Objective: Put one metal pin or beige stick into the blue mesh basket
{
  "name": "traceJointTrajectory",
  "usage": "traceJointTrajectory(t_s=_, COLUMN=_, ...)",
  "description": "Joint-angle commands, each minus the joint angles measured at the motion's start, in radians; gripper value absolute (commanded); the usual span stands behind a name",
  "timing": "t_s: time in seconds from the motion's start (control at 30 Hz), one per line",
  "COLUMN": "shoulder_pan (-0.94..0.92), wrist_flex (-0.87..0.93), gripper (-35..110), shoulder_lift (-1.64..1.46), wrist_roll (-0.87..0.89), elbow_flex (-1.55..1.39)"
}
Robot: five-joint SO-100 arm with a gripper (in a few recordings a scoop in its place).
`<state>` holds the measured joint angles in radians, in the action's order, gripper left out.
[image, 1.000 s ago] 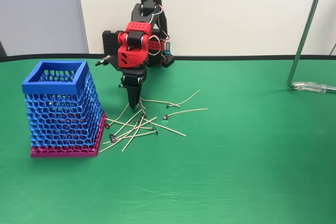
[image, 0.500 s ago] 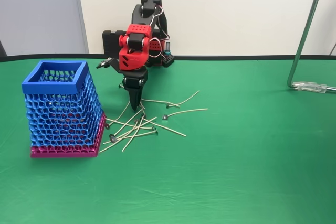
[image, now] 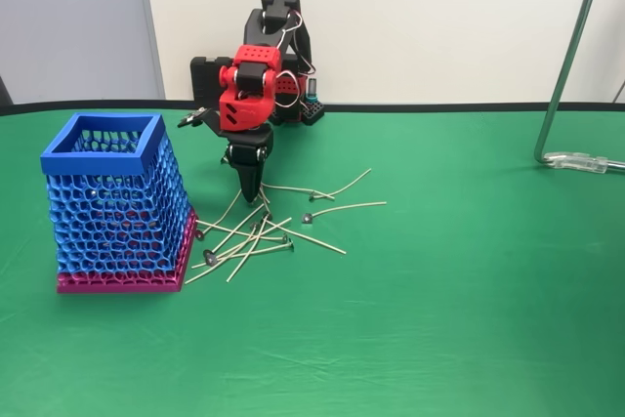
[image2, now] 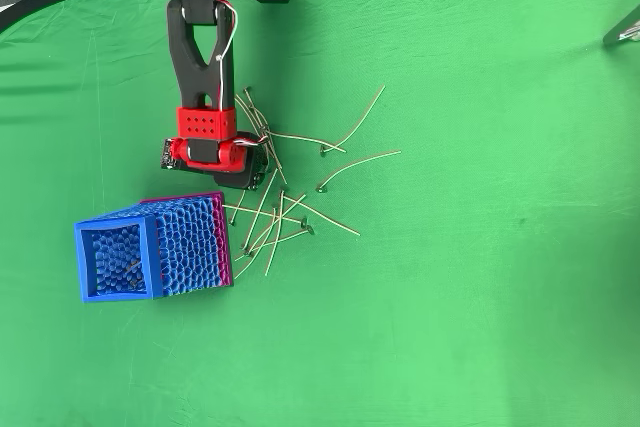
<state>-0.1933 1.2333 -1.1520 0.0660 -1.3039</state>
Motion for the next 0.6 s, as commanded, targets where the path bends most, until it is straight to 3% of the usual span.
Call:
traceJointTrajectory(t_s=0.0, shoulder_pan=-0.012, wrist_flex=-0.008, gripper=12, shoulder_lift=-0.008, wrist_roll=-0.003, elbow_flex=0.037)
traceJointTrajectory(t_s=0.57, shoulder_pan=-0.025, wrist_flex=-0.008, gripper=12, shoulder_lift=0.012, wrist_roll=-0.009, elbow_flex=0.048)
